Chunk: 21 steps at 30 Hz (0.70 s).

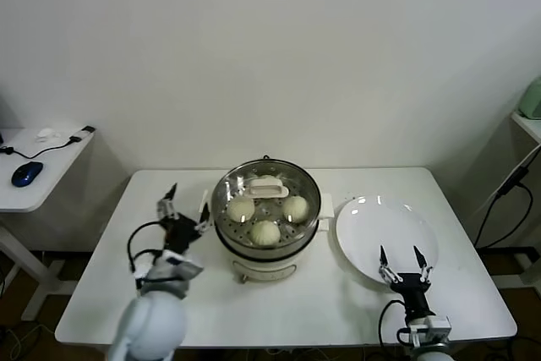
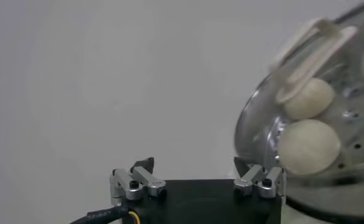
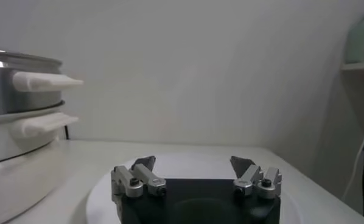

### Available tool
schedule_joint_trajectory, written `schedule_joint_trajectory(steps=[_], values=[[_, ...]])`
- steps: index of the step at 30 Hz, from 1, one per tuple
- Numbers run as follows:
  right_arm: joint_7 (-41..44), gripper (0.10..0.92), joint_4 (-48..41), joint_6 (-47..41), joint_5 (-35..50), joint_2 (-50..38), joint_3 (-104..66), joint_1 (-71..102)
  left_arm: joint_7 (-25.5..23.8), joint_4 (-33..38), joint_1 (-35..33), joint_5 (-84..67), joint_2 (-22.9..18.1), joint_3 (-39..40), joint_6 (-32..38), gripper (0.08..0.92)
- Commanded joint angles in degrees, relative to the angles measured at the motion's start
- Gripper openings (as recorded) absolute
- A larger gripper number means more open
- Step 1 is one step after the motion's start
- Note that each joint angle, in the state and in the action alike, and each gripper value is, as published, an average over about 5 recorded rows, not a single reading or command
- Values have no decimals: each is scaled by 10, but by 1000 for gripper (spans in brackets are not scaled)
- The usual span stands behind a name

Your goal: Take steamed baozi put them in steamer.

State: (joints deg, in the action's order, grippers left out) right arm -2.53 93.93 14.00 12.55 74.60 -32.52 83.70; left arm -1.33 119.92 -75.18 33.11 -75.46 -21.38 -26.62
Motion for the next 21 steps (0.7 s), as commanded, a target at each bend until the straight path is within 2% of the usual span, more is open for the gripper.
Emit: schedule_joint_trajectory(steps=[1, 5, 8, 12, 17, 21], values=[[3, 823, 2, 12, -1, 0, 1, 0, 54, 63, -24, -200, 0, -66, 160, 823], [3, 823, -7, 10, -1, 1, 1, -3, 37, 23, -72, -391, 25, -195, 256, 823], [4, 823, -12, 6, 0, 0, 2, -4, 35, -19, -103, -483, 49, -227, 319, 823], [5, 823, -13, 4, 1, -1, 8, -5, 40, -88, -116, -512, 56, -213, 375, 823], [5, 823, -14, 3, 0, -2, 11, -10, 39, -191, -110, -489, 38, -166, 422, 823], [6, 823, -13, 2, 0, -4, 11, -13, 37, -232, -107, -469, 26, -144, 438, 823]])
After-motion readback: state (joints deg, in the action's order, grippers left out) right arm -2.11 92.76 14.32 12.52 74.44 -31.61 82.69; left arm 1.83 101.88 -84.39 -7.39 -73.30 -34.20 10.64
